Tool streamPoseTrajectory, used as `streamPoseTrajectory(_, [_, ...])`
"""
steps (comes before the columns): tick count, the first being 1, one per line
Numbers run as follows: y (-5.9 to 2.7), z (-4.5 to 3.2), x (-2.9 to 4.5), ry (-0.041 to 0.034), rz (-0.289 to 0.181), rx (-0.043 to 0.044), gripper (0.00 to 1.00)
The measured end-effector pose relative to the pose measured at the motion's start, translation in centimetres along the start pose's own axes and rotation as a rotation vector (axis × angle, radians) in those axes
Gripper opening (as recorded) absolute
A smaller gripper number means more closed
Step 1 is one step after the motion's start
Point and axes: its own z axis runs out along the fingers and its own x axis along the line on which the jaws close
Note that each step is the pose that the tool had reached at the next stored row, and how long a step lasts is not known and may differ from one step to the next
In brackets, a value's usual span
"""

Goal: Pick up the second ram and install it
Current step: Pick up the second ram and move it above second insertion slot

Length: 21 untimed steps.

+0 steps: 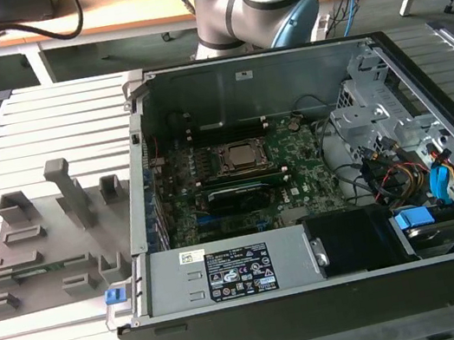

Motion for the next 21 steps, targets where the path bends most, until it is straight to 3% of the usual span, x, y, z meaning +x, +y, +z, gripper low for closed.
streamPoseTrajectory(4, [0.0,0.0,0.0,0.0028,-0.075,-0.0017,0.11])
streamPoseTrajectory(10, [0.0,0.0,0.0,0.0045,-0.125,-0.0028,0.11])
streamPoseTrajectory(21, [0.0,0.0,0.0,0.0104,-0.289,-0.0065,0.11])
